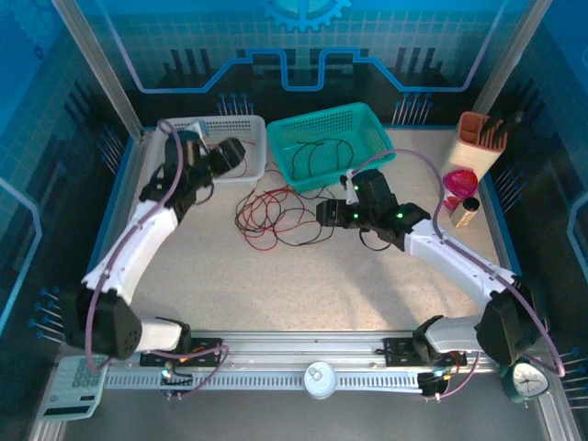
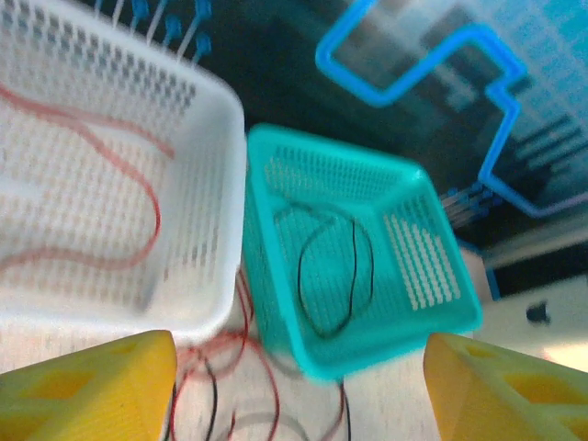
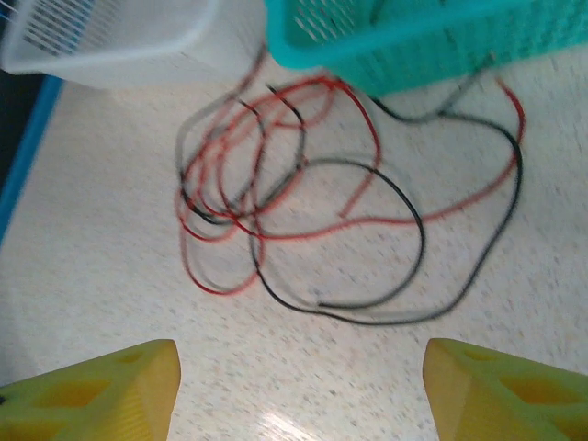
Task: Untangle the cables
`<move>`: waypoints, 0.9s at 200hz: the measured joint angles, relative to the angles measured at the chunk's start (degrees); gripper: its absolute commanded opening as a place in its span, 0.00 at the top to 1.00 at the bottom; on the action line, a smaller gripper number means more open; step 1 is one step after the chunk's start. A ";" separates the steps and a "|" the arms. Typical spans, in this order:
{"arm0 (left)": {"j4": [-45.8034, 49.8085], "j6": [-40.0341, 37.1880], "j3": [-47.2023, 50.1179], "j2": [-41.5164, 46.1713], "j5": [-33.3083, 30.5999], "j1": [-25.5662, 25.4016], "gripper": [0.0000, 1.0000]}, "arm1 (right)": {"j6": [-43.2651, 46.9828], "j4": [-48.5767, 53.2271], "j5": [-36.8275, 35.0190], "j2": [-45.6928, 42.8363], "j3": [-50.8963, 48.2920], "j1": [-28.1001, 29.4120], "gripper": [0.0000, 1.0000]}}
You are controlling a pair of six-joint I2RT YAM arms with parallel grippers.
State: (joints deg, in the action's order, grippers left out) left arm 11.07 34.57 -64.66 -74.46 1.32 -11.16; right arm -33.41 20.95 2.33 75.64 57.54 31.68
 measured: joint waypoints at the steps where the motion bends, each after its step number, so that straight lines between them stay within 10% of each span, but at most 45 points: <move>1: -0.02 0.02 0.33 0.24 0.02 -0.15 0.27 | 0.00 0.00 -0.02 0.07 -0.11 -0.04 0.32; 59: 0.94 2.23 20.00 13.31 -5.62 -11.89 0.23 | -6.27 -2.58 -0.04 5.84 -5.64 -4.59 0.42; 180: 0.37 2.97 21.22 14.05 -9.07 -14.64 0.22 | -26.23 -12.72 2.91 16.81 -8.70 -3.26 0.48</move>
State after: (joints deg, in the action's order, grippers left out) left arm 11.44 37.54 -43.44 -60.40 -7.75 -25.80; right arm -59.64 8.23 5.23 92.44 48.84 28.42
